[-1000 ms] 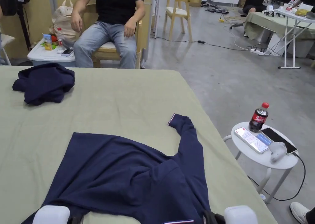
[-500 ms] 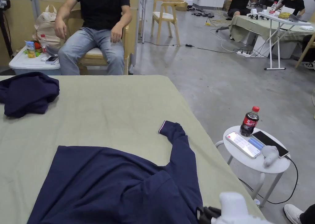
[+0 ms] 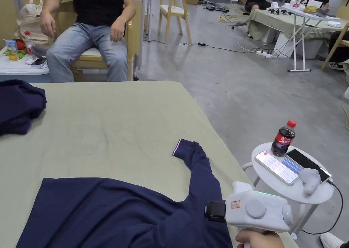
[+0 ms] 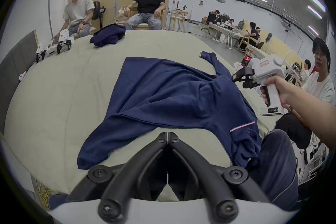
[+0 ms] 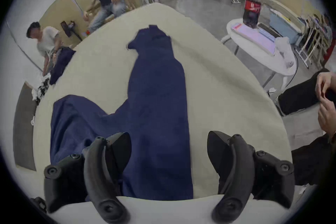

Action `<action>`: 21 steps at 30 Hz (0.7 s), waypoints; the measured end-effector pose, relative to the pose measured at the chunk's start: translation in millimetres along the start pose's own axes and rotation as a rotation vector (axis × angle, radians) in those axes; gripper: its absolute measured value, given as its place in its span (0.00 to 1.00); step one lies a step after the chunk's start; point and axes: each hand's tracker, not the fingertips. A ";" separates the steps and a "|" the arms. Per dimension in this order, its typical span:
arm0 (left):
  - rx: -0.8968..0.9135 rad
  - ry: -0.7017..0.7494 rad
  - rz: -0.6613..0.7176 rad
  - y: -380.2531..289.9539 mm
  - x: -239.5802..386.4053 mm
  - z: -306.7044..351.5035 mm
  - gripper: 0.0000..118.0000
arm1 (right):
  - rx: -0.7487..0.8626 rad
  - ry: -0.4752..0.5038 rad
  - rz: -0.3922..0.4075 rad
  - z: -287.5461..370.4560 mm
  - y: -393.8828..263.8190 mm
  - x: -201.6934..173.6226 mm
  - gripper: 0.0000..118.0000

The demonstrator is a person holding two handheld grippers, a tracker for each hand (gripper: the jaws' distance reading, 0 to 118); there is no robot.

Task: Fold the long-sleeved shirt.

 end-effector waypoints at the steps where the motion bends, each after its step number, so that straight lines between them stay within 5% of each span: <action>1: 0.000 0.007 0.001 2.5 -0.8 -0.8 0.00 | -0.057 -0.002 0.022 -21.4 6.2 3.0 0.76; 3: 0.003 0.016 0.004 5.0 -4.2 -5.3 0.00 | -0.127 0.006 0.054 -35.1 1.5 -2.1 0.64; 5: 0.005 0.020 0.014 10.9 -3.3 -5.1 0.00 | -0.054 -0.092 0.162 -28.1 -5.5 -12.8 0.48; 6: 0.005 0.020 0.019 12.3 -3.9 -7.1 0.00 | -0.067 -0.114 0.154 -26.9 -5.4 -14.1 0.32; 7: 0.005 0.019 0.023 13.3 -4.4 -8.8 0.00 | -0.063 -0.094 0.125 -23.7 -3.8 -12.4 0.01; 9: 0.000 0.014 0.030 16.6 -7.5 -12.1 0.00 | -0.034 -0.010 0.076 -18.3 0.9 -6.3 0.02; 13: -0.003 0.006 0.032 27.1 -11.0 -22.5 0.00 | -0.061 -0.074 0.212 -14.1 3.8 -13.7 0.02; 21: 0.077 0.045 -0.035 136.4 -59.5 -106.8 0.02 | -0.041 -0.099 0.241 -18.0 0.5 -16.2 0.02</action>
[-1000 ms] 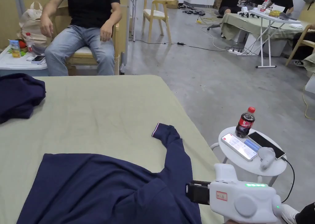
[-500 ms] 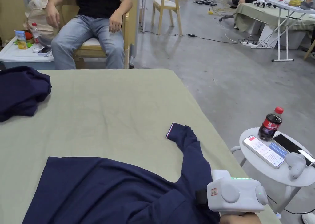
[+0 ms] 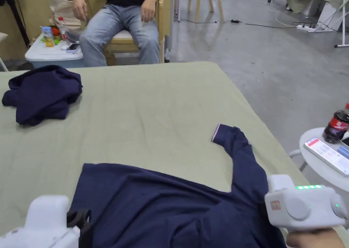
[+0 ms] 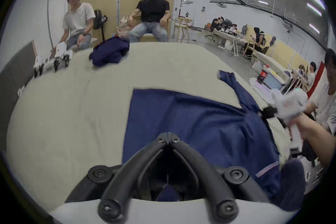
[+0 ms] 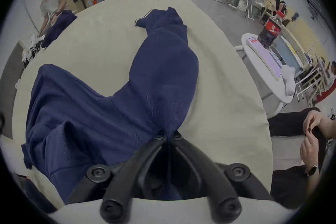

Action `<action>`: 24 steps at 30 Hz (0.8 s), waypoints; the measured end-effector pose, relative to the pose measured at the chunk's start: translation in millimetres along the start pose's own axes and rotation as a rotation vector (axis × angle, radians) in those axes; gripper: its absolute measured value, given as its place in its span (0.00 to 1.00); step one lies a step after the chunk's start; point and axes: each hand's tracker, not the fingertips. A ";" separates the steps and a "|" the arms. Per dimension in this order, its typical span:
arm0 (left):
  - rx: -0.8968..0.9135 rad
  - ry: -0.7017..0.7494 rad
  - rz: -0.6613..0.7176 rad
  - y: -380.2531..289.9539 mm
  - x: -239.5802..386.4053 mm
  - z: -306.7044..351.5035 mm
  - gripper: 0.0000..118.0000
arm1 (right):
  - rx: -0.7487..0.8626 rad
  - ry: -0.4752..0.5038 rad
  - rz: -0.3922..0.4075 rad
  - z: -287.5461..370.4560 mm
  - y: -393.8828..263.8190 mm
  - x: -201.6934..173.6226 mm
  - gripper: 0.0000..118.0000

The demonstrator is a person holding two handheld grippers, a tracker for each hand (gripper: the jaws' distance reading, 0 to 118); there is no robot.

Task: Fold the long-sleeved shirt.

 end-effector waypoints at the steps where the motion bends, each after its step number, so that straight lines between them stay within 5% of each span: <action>1: -0.005 -0.001 -0.001 16.9 -13.4 -24.3 0.13 | 0.005 0.000 -0.007 -0.4 -0.8 0.3 0.02; 3: -0.017 0.023 0.009 41.5 -29.4 -70.6 0.62 | 0.008 0.000 -0.011 -1.3 -1.8 0.4 0.02; 4: -0.064 0.041 0.021 51.1 -39.2 -94.1 0.77 | 0.011 -0.002 -0.012 2.3 -1.6 0.4 0.02; 13: -0.282 0.081 -0.010 50.1 -77.0 -230.1 0.79 | 0.017 0.005 -0.019 0.1 -4.7 3.6 0.02; 15: -0.219 0.060 -0.041 47.1 -67.0 -214.4 0.73 | 0.015 0.005 -0.013 -2.0 -5.8 3.6 0.02; 17: -0.243 0.056 -0.015 48.9 -67.6 -211.1 0.44 | 0.016 -0.003 -0.001 -6.1 -6.7 0.2 0.02; 19: -0.207 0.107 -0.055 50.9 -60.1 -196.4 0.36 | 0.024 -0.019 0.014 -7.1 -9.5 -3.1 0.02; 20: -0.186 0.128 -0.070 50.8 -58.5 -192.6 0.07 | 0.029 -0.026 0.019 -7.0 -10.2 -4.9 0.02; 24: -0.226 0.082 -0.030 45.2 -58.9 -190.5 0.00 | 0.058 -0.036 0.009 5.4 -10.8 -4.5 0.02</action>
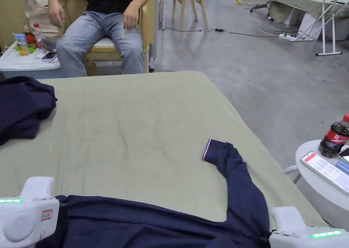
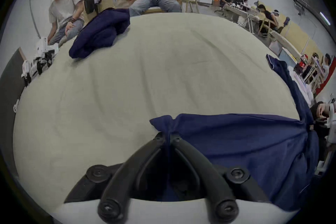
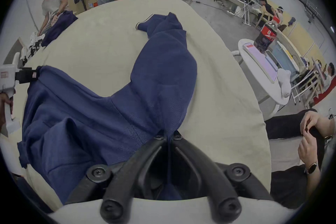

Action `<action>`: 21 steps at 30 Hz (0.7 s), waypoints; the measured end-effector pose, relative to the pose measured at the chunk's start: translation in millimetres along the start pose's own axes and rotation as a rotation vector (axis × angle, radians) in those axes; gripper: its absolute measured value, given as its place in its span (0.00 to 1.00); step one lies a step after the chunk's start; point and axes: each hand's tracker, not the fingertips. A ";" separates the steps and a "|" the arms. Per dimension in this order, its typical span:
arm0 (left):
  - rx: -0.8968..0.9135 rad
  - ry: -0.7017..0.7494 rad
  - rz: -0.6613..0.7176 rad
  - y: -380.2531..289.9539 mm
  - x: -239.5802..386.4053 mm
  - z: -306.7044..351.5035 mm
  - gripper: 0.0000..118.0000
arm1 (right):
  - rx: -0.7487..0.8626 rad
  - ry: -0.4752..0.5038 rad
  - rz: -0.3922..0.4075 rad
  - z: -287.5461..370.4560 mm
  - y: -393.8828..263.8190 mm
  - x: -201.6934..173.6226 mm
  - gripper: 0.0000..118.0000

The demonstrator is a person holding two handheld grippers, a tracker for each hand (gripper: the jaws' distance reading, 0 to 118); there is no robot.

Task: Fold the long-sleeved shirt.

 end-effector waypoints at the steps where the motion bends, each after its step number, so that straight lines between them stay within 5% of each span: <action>1: 0.017 -0.003 0.024 -1.4 -0.5 7.1 0.00 | 0.008 0.007 -0.010 7.3 2.5 2.0 0.02; 9: 0.144 -0.036 0.097 18.1 -17.3 103.8 0.00 | 0.188 0.062 -0.016 98.7 42.8 5.6 0.02; 21: 0.535 0.014 0.157 69.2 -39.5 375.3 0.00 | 0.603 0.086 0.156 315.5 137.8 -14.7 0.02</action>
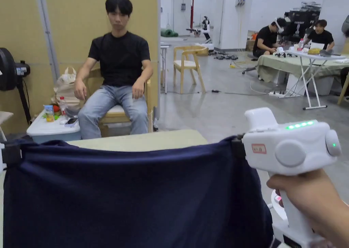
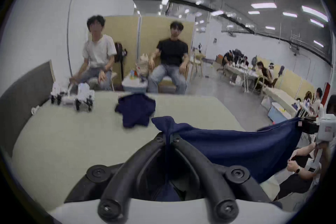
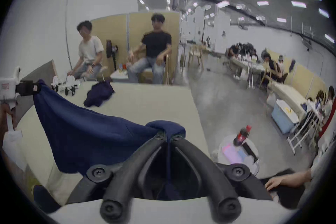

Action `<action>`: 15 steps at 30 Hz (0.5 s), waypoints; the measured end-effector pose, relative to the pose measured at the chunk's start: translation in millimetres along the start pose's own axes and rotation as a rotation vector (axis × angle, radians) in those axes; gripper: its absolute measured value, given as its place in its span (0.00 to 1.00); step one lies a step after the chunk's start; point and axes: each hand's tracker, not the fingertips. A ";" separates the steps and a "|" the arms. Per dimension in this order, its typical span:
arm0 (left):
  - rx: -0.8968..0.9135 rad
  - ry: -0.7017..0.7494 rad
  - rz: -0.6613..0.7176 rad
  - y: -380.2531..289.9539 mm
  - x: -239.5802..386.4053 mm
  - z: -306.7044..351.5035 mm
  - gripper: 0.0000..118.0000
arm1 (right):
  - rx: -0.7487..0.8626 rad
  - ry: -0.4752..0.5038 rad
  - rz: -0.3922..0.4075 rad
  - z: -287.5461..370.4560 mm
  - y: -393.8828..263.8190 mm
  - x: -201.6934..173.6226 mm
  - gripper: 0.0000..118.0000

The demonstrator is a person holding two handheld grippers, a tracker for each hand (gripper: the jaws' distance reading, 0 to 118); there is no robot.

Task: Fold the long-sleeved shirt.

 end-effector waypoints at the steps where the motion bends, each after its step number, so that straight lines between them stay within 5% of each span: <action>1: 0.027 0.002 0.005 14.1 0.2 17.0 0.00 | 0.037 0.000 0.021 13.1 17.0 -1.5 0.02; 15: 0.303 0.050 -0.005 149.2 29.0 208.4 0.00 | 0.362 -0.025 0.052 182.7 201.7 -2.1 0.02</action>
